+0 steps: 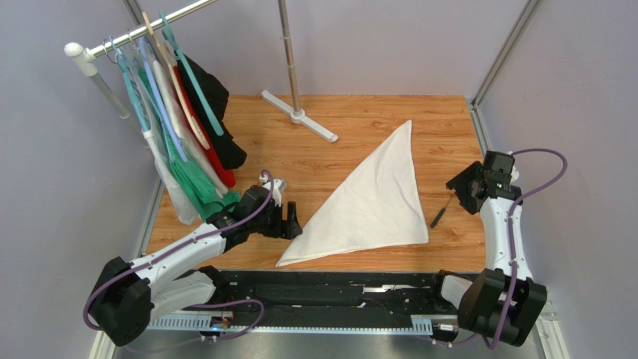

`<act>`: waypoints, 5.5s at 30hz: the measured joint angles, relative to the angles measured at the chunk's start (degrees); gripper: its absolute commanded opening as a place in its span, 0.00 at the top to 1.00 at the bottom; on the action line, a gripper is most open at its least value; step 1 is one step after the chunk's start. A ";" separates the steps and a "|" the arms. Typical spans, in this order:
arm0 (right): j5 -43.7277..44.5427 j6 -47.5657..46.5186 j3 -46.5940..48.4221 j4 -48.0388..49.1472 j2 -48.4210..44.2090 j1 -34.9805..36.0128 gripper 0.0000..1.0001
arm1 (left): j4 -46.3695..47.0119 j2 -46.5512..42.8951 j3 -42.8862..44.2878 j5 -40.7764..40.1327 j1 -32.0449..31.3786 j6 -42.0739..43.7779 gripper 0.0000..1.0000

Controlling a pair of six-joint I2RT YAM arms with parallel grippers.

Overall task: Fold the napkin, place the utensils inside, and roll it up
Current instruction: Fold the napkin

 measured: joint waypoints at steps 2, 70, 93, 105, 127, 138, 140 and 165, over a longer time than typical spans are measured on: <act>0.02 0.11 -0.09 0.26 1.55 -0.46 0.43 | -0.26 0.02 1.18 0.13 0.22 1.18 0.14; -9.81 -20.68 13.33 11.32 40.00 12.37 1.00 | 28.61 24.04 1.20 6.64 -11.50 -8.09 0.19; -6.80 -20.81 16.04 11.10 41.68 12.76 1.00 | 31.87 22.91 -1.40 6.21 -11.52 -8.96 0.19; -6.60 -21.38 15.78 10.86 40.24 12.74 0.60 | 30.99 22.36 -1.33 6.16 -11.78 -9.09 0.20; -8.00 -21.84 8.26 10.14 33.48 15.58 0.65 | 19.37 18.56 0.68 4.48 -12.33 -7.13 0.19; -6.43 -22.91 8.37 10.43 35.36 16.55 0.82 | 18.75 18.36 0.70 4.39 -12.33 -6.91 0.19; -6.01 -23.12 8.66 10.51 35.69 16.55 0.87 | 18.73 18.36 0.70 4.37 -12.33 -6.91 0.19; 4.37 -14.34 10.25 1.14 19.23 16.48 0.58 | 9.92 18.49 10.80 4.11 -14.19 -2.45 0.15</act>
